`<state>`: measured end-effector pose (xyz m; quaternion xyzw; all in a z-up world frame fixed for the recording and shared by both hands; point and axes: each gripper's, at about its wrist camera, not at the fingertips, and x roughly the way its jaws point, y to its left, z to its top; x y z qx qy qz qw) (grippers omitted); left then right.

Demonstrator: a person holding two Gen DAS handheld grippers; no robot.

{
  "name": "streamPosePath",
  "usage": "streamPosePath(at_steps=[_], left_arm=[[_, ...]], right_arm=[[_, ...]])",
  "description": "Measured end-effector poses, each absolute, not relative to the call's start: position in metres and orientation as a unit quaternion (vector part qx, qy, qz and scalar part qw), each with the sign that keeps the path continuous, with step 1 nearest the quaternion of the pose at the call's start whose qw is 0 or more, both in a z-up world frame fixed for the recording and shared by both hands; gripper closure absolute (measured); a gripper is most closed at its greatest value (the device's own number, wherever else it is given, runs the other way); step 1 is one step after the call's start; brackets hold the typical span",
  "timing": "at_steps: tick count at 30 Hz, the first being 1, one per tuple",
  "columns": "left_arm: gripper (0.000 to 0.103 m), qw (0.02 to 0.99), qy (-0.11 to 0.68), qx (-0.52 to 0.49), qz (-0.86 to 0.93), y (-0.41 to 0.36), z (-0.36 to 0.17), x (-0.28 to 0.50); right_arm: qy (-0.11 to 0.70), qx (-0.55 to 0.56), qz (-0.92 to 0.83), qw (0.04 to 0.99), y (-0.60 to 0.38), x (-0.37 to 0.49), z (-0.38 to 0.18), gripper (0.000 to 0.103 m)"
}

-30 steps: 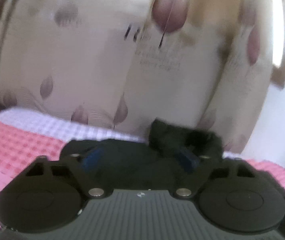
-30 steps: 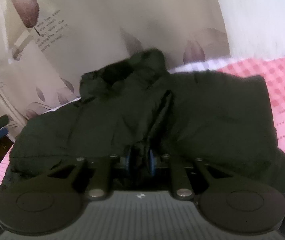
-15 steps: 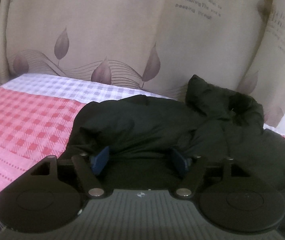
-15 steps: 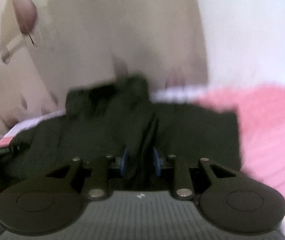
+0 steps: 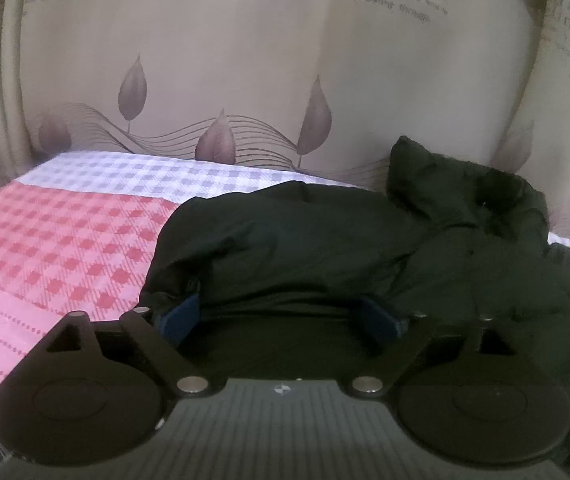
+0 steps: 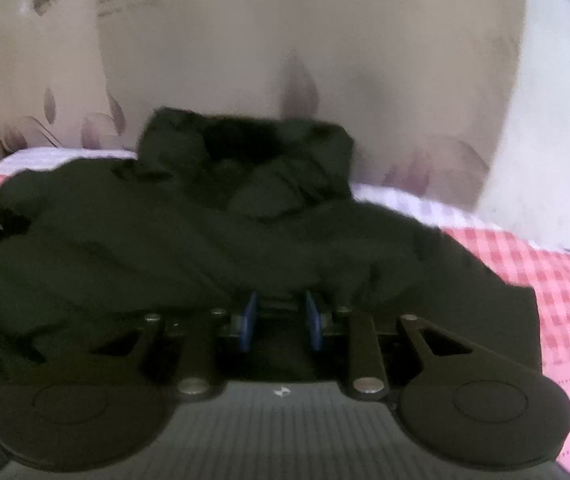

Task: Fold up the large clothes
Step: 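Lay the jacket flat and release both grippers, pulling back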

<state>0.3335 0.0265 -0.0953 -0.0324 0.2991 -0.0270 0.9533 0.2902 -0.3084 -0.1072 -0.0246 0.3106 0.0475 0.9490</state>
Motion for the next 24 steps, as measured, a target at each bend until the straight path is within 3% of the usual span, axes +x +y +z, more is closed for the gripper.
streamPosePath(at_steps=[1,24], left_arm=[[0.013,0.953,0.3,-0.028,-0.026,0.026,-0.096,0.334],[0.01,0.951,0.309,-0.022,-0.021,0.028,-0.096,0.333]], right_arm=[[0.311,-0.025,0.047,0.949,-0.308,0.29,-0.107,0.077],[0.285,-0.042,0.048,0.956,-0.31,0.291,-0.125,0.077]])
